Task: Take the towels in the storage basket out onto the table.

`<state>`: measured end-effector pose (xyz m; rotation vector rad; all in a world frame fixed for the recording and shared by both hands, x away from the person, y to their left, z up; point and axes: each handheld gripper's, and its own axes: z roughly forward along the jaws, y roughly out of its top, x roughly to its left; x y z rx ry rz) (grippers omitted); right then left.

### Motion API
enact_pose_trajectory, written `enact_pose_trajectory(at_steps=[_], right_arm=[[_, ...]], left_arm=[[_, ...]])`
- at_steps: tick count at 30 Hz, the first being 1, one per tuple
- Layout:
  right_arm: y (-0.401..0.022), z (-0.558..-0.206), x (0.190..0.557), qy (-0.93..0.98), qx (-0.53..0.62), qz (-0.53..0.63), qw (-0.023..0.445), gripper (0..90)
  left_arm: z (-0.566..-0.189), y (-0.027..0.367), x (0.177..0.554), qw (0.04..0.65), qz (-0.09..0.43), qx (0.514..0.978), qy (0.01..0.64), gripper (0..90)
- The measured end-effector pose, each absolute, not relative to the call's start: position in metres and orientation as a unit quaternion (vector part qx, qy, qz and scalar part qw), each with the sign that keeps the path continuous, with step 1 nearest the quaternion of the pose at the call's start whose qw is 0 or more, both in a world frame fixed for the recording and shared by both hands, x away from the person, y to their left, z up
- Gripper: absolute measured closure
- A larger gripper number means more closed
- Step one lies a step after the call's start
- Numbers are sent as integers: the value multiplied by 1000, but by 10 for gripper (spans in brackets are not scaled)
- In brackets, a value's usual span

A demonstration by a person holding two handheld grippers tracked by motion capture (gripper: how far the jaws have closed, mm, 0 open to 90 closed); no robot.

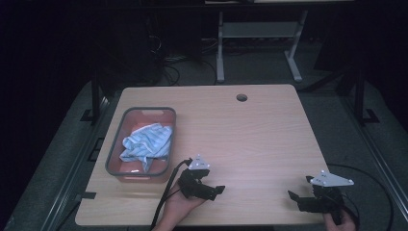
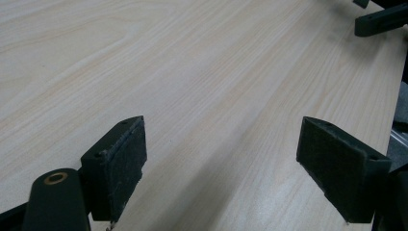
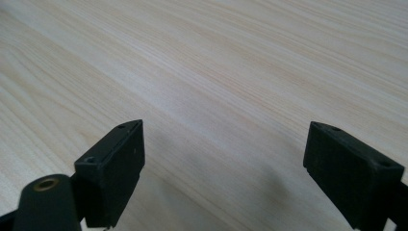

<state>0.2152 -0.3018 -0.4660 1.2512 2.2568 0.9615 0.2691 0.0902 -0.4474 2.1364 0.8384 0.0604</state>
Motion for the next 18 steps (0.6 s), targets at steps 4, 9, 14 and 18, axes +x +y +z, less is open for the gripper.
enact_pose_trajectory(at_steps=[4, 9, 14, 18], right_arm=[[-303, -467, 216, 802, 449, 346, 188, 138], [-302, -466, 215, 802, 446, 349, 190, 138], [-300, -466, 215, 803, 445, 348, 190, 138], [-298, -465, 214, 805, 441, 348, 191, 138]], left_arm=[[-448, 90, 269, 407, 25, 851, 331, 173], [-449, 89, 268, 406, 23, 852, 329, 173], [-448, 88, 267, 407, 22, 853, 327, 174], [-446, 88, 267, 408, 26, 853, 325, 174]])
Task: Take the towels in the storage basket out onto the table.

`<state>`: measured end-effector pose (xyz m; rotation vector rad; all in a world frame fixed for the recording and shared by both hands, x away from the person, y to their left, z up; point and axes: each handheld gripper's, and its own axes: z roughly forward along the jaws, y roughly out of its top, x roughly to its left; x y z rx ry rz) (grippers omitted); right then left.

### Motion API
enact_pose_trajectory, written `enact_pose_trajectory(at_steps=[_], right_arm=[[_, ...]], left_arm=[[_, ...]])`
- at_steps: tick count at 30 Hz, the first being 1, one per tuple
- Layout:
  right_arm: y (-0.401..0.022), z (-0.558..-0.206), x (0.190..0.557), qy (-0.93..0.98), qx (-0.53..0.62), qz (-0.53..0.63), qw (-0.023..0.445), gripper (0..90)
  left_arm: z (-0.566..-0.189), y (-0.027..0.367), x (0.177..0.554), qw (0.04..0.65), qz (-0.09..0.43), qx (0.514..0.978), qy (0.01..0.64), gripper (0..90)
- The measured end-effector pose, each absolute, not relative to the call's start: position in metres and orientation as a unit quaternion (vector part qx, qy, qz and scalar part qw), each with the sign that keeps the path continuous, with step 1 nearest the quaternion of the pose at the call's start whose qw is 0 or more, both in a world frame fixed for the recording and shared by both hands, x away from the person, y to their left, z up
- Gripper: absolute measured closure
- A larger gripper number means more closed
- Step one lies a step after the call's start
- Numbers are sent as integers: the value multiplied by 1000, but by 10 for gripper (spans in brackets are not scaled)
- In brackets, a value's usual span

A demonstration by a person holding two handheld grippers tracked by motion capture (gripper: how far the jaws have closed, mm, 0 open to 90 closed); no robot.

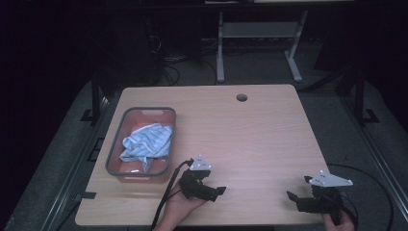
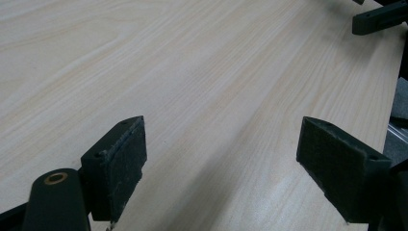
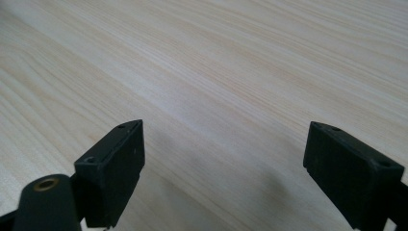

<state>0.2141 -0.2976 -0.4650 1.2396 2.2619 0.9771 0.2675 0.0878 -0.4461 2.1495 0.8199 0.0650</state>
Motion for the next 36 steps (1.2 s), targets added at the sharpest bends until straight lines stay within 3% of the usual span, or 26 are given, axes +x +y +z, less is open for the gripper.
enact_pose_trajectory(at_steps=[18, 26, 36], right_arm=[[-291, -464, 214, 810, 430, 348, 193, 138], [-291, -463, 213, 809, 432, 346, 196, 138], [-290, -463, 213, 809, 433, 345, 198, 138]], left_arm=[[-431, 85, 266, 413, 21, 856, 312, 193], [-405, 87, 267, 418, 24, 856, 304, 204], [-364, 119, 289, 403, 52, 857, 317, 211]])
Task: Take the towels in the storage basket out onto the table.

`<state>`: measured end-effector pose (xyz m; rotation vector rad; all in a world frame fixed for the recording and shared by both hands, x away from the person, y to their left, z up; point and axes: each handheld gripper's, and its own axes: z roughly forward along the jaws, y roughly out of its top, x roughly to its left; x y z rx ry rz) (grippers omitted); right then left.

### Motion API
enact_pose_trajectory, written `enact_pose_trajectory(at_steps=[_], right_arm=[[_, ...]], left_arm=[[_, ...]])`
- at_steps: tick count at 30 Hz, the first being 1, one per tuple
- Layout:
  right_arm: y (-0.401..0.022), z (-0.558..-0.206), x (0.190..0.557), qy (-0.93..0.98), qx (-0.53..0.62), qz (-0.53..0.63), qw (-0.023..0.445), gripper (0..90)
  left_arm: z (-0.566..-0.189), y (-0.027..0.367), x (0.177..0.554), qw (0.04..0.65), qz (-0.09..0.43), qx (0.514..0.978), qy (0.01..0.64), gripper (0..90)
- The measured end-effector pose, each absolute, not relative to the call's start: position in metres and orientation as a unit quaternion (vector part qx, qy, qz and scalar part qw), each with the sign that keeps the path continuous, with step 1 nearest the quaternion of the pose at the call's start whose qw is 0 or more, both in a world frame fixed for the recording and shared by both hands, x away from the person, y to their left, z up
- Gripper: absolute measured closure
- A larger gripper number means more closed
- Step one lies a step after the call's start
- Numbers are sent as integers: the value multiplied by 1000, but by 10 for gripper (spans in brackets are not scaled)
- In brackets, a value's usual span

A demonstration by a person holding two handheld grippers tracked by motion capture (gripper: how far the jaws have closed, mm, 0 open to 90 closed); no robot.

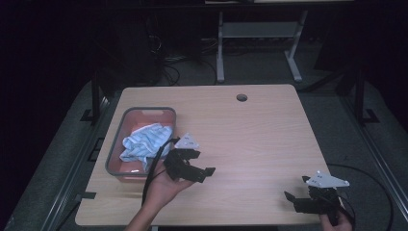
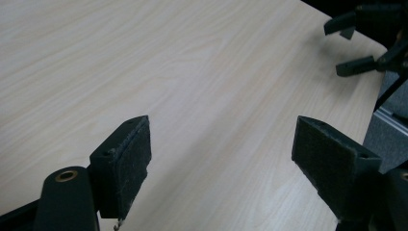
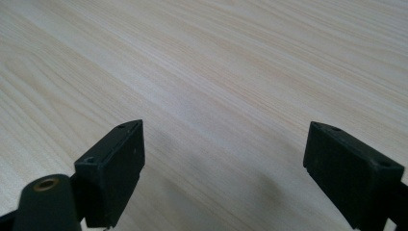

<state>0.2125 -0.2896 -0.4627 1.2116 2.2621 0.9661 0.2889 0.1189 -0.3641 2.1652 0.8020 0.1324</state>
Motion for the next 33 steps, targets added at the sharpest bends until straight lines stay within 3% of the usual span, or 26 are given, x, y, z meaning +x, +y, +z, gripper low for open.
enact_pose_trajectory(at_steps=[33], right_arm=[[-289, -464, 211, 812, 428, 343, 198, 138]], left_arm=[[-333, 206, 339, 360, 90, 828, 420, 190]])
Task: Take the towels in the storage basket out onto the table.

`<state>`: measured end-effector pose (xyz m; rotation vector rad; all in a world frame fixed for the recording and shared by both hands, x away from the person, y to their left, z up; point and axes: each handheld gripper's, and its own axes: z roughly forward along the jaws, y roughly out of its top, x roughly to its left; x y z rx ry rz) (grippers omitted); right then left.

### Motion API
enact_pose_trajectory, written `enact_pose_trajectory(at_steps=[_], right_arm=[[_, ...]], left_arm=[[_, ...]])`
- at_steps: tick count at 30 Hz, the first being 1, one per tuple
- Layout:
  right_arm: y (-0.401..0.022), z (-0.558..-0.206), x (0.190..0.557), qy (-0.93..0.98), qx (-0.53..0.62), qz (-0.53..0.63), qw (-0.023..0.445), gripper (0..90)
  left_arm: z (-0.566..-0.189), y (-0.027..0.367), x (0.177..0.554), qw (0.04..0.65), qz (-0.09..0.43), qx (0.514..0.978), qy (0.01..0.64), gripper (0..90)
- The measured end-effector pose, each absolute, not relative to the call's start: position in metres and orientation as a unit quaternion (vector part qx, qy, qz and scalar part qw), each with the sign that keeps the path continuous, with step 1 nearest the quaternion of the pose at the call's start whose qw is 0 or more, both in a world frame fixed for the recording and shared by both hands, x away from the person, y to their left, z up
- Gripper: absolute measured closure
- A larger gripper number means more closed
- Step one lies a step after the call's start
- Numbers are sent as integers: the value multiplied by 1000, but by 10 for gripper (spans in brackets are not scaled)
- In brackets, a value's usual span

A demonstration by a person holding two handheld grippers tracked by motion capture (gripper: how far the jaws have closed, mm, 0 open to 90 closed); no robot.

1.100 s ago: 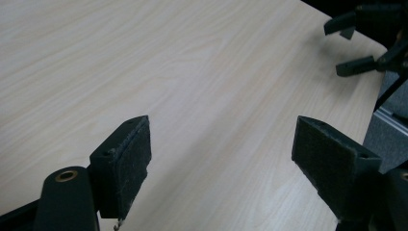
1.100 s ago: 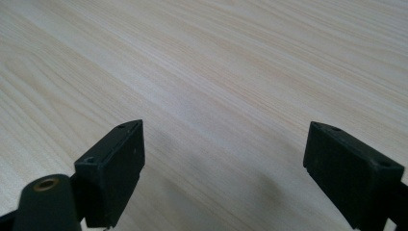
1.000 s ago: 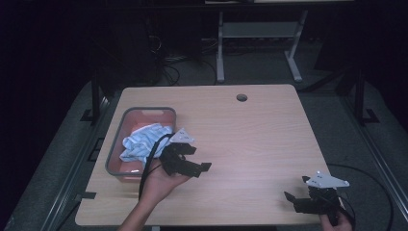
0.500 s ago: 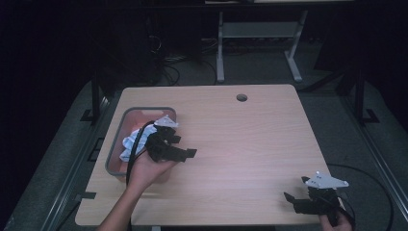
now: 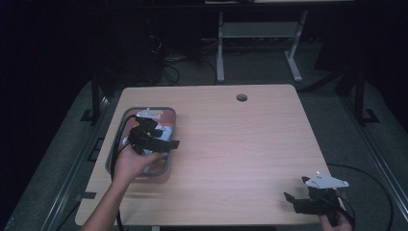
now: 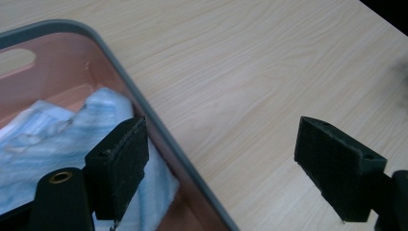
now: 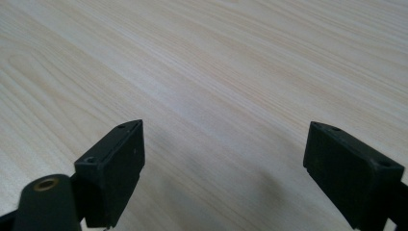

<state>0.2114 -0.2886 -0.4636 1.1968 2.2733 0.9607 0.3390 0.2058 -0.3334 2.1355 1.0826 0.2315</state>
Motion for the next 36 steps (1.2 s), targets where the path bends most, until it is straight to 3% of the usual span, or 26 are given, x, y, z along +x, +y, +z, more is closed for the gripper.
enact_pose_trajectory(at_steps=[23, 36], right_arm=[[-285, -462, 209, 817, 419, 345, 195, 138], [-283, -462, 209, 818, 414, 347, 197, 138]], left_arm=[[-354, 255, 366, 304, 98, 804, 503, 187], [-383, 259, 386, 211, 96, 801, 552, 208]])
